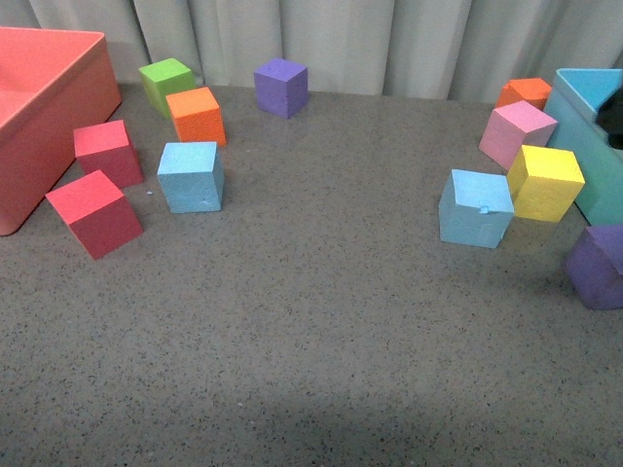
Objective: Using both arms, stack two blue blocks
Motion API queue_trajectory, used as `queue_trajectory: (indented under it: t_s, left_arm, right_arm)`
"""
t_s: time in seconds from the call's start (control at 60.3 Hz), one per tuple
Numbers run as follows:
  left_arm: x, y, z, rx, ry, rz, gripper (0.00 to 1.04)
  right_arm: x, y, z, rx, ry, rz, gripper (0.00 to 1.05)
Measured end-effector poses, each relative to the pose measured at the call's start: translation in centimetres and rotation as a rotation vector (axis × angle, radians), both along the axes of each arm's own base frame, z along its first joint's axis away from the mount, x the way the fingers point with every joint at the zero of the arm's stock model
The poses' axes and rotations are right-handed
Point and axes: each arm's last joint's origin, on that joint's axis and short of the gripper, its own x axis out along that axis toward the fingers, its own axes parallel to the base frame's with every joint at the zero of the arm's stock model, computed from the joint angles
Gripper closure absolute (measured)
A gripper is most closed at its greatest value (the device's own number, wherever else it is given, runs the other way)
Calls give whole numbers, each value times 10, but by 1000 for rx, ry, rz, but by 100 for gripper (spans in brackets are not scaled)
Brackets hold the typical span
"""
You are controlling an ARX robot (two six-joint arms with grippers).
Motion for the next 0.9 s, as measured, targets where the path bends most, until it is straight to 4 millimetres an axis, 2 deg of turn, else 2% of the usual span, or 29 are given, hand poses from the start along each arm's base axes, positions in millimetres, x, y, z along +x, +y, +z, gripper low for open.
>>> queue_trajectory:
  t_s: [0.215,0.365,0.63,0.895]
  left_arm:
    - [0,0,0,0,0,0,7]
    - [0,0,0,0,0,0,7]
    - [0,0,0,0,0,0,7]
    - [0,0,0,0,0,0,7]
  right_arm:
    - [58,20,-25,7,187,35,10]
    - [79,34,-40,12,262,60,10]
    - [106,50,-57,5,375,63,10]
    - [119,54,-75,-38,479,35,10]
